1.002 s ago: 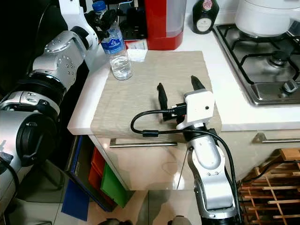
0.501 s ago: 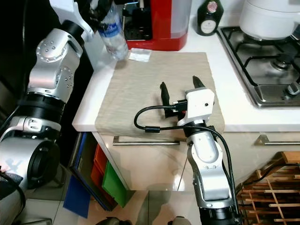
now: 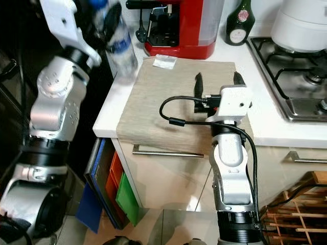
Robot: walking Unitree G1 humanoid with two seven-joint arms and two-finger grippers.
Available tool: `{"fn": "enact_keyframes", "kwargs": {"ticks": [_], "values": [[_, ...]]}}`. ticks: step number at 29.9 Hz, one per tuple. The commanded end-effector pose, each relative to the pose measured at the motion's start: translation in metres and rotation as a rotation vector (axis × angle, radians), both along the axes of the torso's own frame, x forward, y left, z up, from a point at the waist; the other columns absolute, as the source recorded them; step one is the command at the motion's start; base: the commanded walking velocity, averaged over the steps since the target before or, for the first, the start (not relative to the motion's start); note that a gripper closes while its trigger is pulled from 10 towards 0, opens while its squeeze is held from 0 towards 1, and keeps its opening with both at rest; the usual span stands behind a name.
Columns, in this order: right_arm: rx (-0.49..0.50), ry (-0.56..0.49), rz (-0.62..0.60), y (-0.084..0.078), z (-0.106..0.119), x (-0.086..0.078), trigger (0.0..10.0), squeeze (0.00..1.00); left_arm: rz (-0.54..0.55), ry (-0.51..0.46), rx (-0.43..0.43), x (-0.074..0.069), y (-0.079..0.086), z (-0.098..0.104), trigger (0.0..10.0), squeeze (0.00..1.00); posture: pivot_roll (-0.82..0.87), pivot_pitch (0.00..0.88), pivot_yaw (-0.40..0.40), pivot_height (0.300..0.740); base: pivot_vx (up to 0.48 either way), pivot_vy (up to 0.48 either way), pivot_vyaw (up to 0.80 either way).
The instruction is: Restocking fridge
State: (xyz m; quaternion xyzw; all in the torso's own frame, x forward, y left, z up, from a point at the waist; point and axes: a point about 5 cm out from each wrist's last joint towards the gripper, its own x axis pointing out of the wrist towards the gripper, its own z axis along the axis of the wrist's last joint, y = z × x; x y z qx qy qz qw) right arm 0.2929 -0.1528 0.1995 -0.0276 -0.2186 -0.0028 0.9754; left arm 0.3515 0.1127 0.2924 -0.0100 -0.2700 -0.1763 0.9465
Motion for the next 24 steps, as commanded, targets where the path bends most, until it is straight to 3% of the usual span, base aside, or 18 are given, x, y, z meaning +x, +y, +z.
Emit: {"fn": "enact_keyframes", "kwargs": {"ticks": [1, 10, 24], "values": [[-0.011, -0.017, -0.013, -0.003, 0.0019, -0.002, 10.0, 0.0, 0.02, -0.082, -0.034, -0.0104, 0.0045, 0.0185, 10.0, 0.0, -0.12, 0.0, 0.058, 0.74, 0.0, 0.0, 0.0], [-0.039, -0.028, -0.004, -0.0041, 0.0068, 0.0023, 10.0, 0.0, 0.018, -0.11, -0.031, -0.0159, -0.0035, 0.024, 10.0, 0.0, -0.11, 0.0, 0.041, 0.74, 0.0, 0.0, 0.0], [-0.046, -0.001, 0.015, -0.0005, 0.001, 0.0038, 10.0, 0.0, 0.012, -0.095, -0.026, -0.0143, -0.0036, 0.0227, 10.0, 0.0, -0.12, 0.0, 0.039, 0.74, -0.257, 0.0, 0.0]]}}
